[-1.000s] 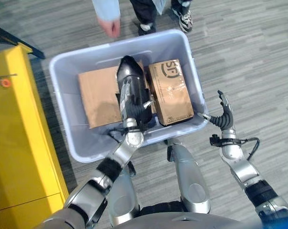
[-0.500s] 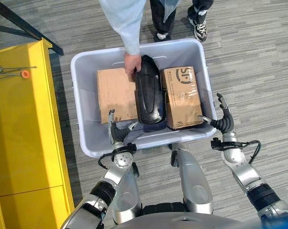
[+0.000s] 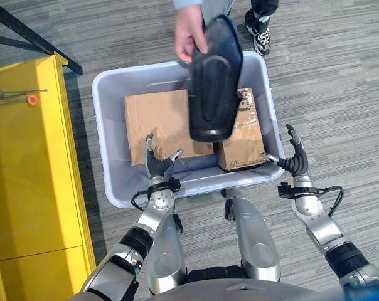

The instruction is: Move parts from the plastic box to the shelf.

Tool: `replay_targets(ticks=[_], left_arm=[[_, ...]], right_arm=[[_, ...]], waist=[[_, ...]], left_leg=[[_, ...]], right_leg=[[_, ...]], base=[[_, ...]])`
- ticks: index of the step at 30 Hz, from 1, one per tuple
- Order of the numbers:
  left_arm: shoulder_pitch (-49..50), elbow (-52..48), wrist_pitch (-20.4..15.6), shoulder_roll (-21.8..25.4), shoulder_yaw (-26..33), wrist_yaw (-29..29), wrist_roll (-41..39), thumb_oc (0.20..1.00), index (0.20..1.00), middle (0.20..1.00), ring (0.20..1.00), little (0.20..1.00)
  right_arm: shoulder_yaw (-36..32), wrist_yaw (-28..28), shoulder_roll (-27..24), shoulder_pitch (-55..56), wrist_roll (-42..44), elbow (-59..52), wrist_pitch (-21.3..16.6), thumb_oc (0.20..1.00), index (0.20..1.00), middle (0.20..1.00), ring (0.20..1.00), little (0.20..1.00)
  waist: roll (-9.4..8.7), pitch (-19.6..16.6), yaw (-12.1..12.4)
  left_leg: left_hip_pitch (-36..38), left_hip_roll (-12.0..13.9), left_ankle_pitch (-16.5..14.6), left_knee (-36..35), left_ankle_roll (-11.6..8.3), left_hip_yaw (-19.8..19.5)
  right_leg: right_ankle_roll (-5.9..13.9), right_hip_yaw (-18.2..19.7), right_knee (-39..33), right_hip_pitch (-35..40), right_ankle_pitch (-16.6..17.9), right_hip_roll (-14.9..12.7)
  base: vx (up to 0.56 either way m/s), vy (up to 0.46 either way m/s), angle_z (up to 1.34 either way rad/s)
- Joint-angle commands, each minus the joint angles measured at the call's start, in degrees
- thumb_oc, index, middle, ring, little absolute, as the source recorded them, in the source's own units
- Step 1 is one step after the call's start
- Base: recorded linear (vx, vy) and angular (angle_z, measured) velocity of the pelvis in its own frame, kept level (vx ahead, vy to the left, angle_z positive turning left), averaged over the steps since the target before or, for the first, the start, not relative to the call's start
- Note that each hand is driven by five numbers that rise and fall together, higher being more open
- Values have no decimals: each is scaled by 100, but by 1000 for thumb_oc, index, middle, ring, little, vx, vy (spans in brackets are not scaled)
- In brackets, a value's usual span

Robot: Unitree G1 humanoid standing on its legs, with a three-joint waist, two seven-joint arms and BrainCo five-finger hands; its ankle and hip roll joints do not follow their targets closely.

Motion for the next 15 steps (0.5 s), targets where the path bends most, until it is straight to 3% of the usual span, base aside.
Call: replay_targets(ticks=[1,15], left_arm=[[48,-318,-374,-7,317,419,-34,1000,1000,1000,1000,1000],[416,-615,-284,-5,690,502,-219,1000,1000,1000,1000,1000]], right_arm=[[-118,-39,-50,120,-27,-298,-224,1000,1000,1000,1000,1000],[-235,37,-30,234,-39,-374,-106,1000,1000,1000,1000,1000]], waist=[[-237,-171,-8],[-115,-182,55]], left_leg=[[-457,140,350,296,17,8],[-388,93,328,284,13,-32]], right_leg=[[204,-63,216,260,-278,-171],[196,-114,153,363,-288,-243]], base=[[0,0,0],[0,0,0]])
